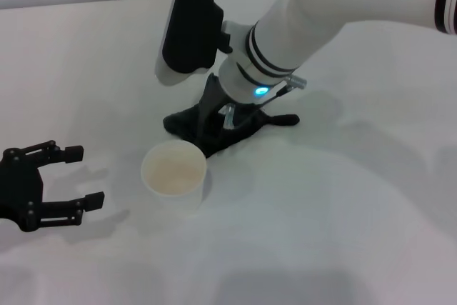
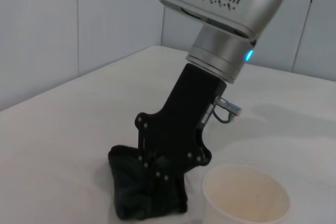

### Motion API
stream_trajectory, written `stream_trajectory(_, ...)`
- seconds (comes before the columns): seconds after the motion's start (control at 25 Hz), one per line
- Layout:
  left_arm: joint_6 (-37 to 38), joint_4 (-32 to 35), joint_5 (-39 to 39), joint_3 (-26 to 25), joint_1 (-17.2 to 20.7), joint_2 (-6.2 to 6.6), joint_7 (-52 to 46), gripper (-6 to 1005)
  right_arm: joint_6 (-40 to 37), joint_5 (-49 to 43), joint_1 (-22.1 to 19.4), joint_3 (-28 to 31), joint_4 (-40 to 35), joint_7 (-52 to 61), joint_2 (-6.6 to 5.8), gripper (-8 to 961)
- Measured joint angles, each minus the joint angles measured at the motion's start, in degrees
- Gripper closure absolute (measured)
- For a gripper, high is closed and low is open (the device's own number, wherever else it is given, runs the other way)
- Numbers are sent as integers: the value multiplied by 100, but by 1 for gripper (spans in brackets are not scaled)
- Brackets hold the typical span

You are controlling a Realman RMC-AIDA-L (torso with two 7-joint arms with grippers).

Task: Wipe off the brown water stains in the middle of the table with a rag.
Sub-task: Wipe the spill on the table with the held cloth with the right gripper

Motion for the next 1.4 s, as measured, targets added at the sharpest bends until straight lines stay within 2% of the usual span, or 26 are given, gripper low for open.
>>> stream_trajectory(0.36,-6,0,5,2,-2,-9,0,125,-46,495,-47,-561,-306,-8,0,938)
stream_trajectory(0.56,-4,0,5,2,15,-10,0,125,106,556,-31,-634,-257,-16,1,939)
stream_trajectory(0.84,0,0,8,2,30,-25,0,125,476,524,-23,-640,-68,-27,0,939)
stream_trajectory(1.4,12,0,4,2,26,-34,-17,125,1022,515,325,-628,735,-7,0,939)
